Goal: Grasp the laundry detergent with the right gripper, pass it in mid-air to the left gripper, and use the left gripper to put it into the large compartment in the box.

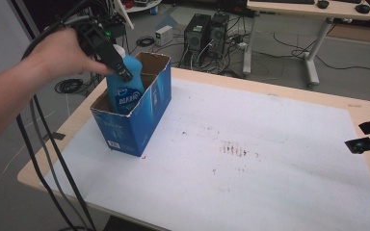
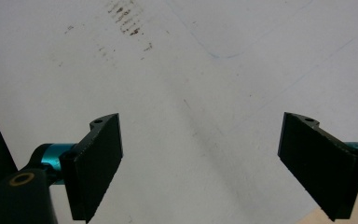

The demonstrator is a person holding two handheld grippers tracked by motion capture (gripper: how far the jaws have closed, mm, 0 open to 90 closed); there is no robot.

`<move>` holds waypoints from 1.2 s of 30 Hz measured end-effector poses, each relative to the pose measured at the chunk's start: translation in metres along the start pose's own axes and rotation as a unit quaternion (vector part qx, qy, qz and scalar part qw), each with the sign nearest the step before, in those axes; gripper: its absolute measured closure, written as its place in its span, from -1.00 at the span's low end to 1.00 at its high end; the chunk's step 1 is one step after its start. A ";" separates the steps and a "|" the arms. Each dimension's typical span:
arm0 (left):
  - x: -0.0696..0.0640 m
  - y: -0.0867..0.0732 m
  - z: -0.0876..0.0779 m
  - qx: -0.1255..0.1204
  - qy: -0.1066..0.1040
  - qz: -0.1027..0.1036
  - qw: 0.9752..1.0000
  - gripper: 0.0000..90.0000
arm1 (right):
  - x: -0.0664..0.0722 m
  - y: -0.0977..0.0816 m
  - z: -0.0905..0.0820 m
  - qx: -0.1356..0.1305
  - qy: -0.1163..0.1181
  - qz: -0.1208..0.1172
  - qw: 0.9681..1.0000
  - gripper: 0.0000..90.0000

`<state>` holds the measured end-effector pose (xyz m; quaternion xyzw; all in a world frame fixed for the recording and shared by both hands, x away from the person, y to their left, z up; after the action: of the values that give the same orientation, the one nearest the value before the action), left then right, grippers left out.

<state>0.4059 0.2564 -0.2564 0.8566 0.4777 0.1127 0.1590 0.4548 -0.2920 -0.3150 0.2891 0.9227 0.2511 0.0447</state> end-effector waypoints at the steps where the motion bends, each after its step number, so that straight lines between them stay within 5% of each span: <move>1: 0.001 -0.001 0.004 0.002 -0.001 0.000 1.000 -0.17 | 0.000 -0.001 0.000 0.001 0.000 0.001 1.000 -0.70; 17: -0.001 -0.010 0.046 0.032 -0.004 0.025 0.999 -0.17 | -0.002 -0.009 -0.001 0.000 -0.002 0.014 1.000 -0.70; 36: -0.002 -0.018 0.063 0.039 0.002 0.018 0.999 -0.17 | 0.001 -0.010 0.003 0.003 0.001 0.013 1.000 -0.70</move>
<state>0.4126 0.2526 -0.3216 0.8707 0.4663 0.0984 0.1220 0.4493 -0.2978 -0.3222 0.3006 0.9197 0.2494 0.0398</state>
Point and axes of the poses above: each handheld gripper's, and its own axes: z roughly forward along the jaws, y roughly out of its top, x roughly to its left, the point moved 4 cm from there along z, roughly forward along the jaws, and after that the axes turned 3 degrees about -y, right-handed, at the moved point
